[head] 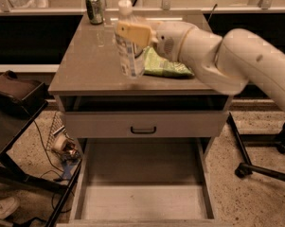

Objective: Pick blue plastic bottle from middle drawer and place on counter

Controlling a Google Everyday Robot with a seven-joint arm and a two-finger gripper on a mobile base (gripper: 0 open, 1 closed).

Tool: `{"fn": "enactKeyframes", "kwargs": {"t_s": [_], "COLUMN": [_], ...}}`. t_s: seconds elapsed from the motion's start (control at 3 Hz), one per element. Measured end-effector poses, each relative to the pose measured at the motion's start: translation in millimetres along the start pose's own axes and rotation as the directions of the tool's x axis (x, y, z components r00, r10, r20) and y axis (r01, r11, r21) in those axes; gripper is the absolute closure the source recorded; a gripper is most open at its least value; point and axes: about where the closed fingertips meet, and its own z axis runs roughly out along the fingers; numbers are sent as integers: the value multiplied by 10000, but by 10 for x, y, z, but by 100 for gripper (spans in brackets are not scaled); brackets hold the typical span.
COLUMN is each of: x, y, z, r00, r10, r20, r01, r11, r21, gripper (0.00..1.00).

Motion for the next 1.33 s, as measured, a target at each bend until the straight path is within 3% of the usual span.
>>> {"fn": "enactKeyframes", "kwargs": {"t_s": [0.33, 0.67, 1.0, 1.33], "x": [-315, -363, -78, 278], "y": [-393, -757, -849, -915], "z": [439, 1279, 1796, 2130], "r00": [9992, 9878, 9793, 9908], "r10": [158, 906, 1407, 1084], "r20": [355, 1267, 1452, 808], "r01": [-170, -956, -1475, -1159], "r11": [9993, 9948, 9883, 9887], "r21": [335, 341, 376, 952], "gripper": [100, 100, 100, 100]}}
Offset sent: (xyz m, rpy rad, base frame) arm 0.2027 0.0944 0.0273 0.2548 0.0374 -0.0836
